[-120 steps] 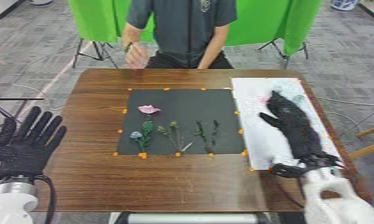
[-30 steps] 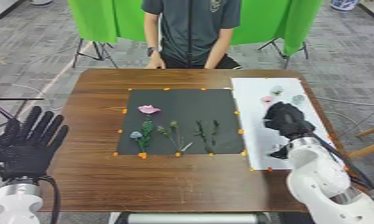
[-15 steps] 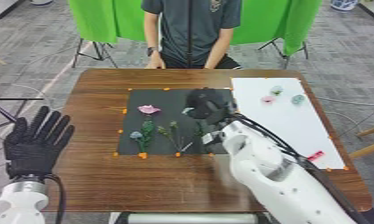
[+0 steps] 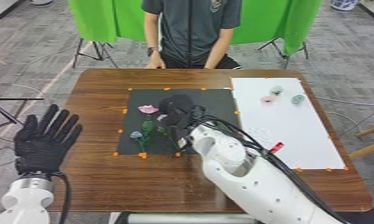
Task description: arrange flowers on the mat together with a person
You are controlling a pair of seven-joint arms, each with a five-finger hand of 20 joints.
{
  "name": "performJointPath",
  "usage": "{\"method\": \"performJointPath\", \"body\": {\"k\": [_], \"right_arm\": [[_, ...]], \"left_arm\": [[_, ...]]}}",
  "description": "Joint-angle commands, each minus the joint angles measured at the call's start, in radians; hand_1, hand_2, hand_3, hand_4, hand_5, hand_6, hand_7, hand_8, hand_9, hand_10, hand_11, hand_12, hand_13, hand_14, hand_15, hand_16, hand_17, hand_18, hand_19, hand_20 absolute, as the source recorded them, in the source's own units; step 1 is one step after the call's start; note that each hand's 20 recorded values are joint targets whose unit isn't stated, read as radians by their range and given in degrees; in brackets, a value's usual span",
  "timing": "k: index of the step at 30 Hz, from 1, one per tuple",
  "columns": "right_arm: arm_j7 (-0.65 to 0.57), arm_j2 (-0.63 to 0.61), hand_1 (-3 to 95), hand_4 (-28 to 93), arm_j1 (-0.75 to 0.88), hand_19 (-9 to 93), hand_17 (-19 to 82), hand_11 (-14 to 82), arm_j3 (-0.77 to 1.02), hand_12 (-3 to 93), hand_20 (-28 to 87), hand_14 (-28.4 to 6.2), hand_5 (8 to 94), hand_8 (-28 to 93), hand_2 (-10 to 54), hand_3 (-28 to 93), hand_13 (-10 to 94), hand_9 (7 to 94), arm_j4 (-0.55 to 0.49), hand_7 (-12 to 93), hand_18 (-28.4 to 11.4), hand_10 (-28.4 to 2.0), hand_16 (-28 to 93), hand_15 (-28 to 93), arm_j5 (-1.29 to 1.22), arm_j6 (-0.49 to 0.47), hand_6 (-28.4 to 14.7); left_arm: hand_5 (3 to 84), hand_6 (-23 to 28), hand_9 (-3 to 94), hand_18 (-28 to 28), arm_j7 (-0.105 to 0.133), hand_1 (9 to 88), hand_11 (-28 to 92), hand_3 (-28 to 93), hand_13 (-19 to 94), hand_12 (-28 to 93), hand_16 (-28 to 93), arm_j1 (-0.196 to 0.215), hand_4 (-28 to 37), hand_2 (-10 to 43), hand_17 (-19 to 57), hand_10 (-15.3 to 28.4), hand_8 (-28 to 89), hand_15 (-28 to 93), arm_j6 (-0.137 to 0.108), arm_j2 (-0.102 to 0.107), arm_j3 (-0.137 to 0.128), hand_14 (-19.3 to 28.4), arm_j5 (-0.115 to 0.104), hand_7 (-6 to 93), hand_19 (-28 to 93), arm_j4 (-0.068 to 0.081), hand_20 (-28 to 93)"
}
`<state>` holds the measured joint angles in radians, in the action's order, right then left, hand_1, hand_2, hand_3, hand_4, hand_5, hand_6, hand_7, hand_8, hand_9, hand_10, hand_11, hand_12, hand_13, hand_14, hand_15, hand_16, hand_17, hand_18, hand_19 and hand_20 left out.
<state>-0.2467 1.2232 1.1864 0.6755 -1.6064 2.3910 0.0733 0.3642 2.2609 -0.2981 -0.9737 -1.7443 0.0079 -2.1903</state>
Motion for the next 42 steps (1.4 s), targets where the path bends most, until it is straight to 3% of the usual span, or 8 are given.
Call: {"method": "performJointPath", "body": {"k": [1,5,16,19,29,34,36,42], "right_arm": [[-0.019,0.036,58.7,-28,-0.015,75,31,10.9,-0.014,30.9,40,-3.8,61.4,-7,-9.5,68,61,72.7,0.035,31,-16.7,-7.3,36,32,0.046,-0.001,1.3],[-0.016,0.053,58.7,-28,-0.02,75,31,11.3,-0.01,30.5,39,-3.9,61.2,-8,-9.5,69,61,72.6,0.071,31,-16.7,-7.4,36,32,0.072,0.006,1.4],[0.002,0.04,55.5,-28,0.001,74,30,19.7,-0.013,21.6,37,-5.5,59.5,-18,-9.5,74,56,66.1,0.053,29,-16.6,-8.9,30,35,0.131,-0.018,1.4],[-0.029,0.018,54.6,-28,0.021,74,30,21.6,-0.022,19.4,36,-6.4,59.3,-18,-9.5,76,55,65.0,0.003,29,-16.6,-9.2,27,36,0.12,-0.049,1.7],[-0.019,0.034,50.4,-28,0.032,72,29,16.6,0.002,14.9,34,-8.6,58.8,-18,-9.5,80,52,60.8,0.0,27,-16.6,-11.3,18,36,0.106,-0.107,0.9],[-0.026,0.039,49.3,-28,0.041,71,28,13.7,0.019,14.0,32,-9.5,55.4,-17,-9.5,81,47,54.5,-0.012,26,-16.5,-12.3,16,34,0.085,-0.079,-0.2],[-0.009,0.051,48.0,-28,0.038,71,28,13.1,0.037,13.8,31,-9.7,52.1,-17,-9.5,81,46,51.9,-0.004,25,-16.5,-12.8,15,35,0.08,-0.055,-1.1],[-0.001,0.025,46.6,-28,0.057,67,27,13.5,0.055,12.5,26,-9.0,50.4,-17,-9.5,81,47,51.8,-0.071,25,-16.4,-8.8,13,33,0.012,0.059,0.3]], "left_arm": [[44.0,5.6,41.2,13.1,-0.017,28.0,19,72,30,7,-5,-0.008,-28.3,13.7,-4.0,13.5,-12,27,-0.004,0.003,0.014,14.8,0.0,14.1,26,0.015,12],[43.9,5.6,41.0,13.1,-0.027,28.0,19,72,30,7,-5,-0.04,-28.3,13.7,-4.0,13.7,-12,27,-0.006,0.004,0.024,14.9,-0.001,14.1,26,0.036,11],[43.6,5.9,40.7,13.1,-0.027,27.9,19,72,30,7,-5,-0.029,-28.3,13.8,-4.0,14.0,-12,27,-0.012,0.001,0.021,14.8,-0.012,14.1,26,0.031,11],[43.5,6.0,40.6,13.1,-0.016,27.9,19,72,30,7,-5,0.01,-28.3,13.9,-4.1,14.0,-12,27,-0.007,0.003,0.01,14.9,-0.014,13.9,26,0.003,11],[43.4,6.1,40.5,13.1,-0.021,27.8,19,72,30,7,-5,-0.011,-28.3,14.0,-4.1,14.1,-11,27,-0.011,-0.001,0.014,14.9,-0.03,14.0,26,0.019,11],[43.4,6.1,40.5,13.1,-0.03,27.7,20,72,30,7,-5,-0.02,-28.3,14.0,-4.1,14.2,-11,27,-0.01,-0.001,0.018,14.9,-0.025,14.1,26,0.024,11],[43.4,6.1,40.4,13.1,-0.04,27.7,20,72,30,7,-5,-0.042,-28.3,14.0,-4.1,14.3,-11,27,-0.013,-0.005,0.022,14.9,-0.02,14.1,26,0.04,11],[43.4,6.1,40.4,13.1,-0.037,27.7,20,72,30,7,-5,-0.019,-28.3,14.0,-4.1,14.2,-11,27,-0.008,-0.008,0.011,14.9,-0.022,14.2,26,0.027,11]]}}
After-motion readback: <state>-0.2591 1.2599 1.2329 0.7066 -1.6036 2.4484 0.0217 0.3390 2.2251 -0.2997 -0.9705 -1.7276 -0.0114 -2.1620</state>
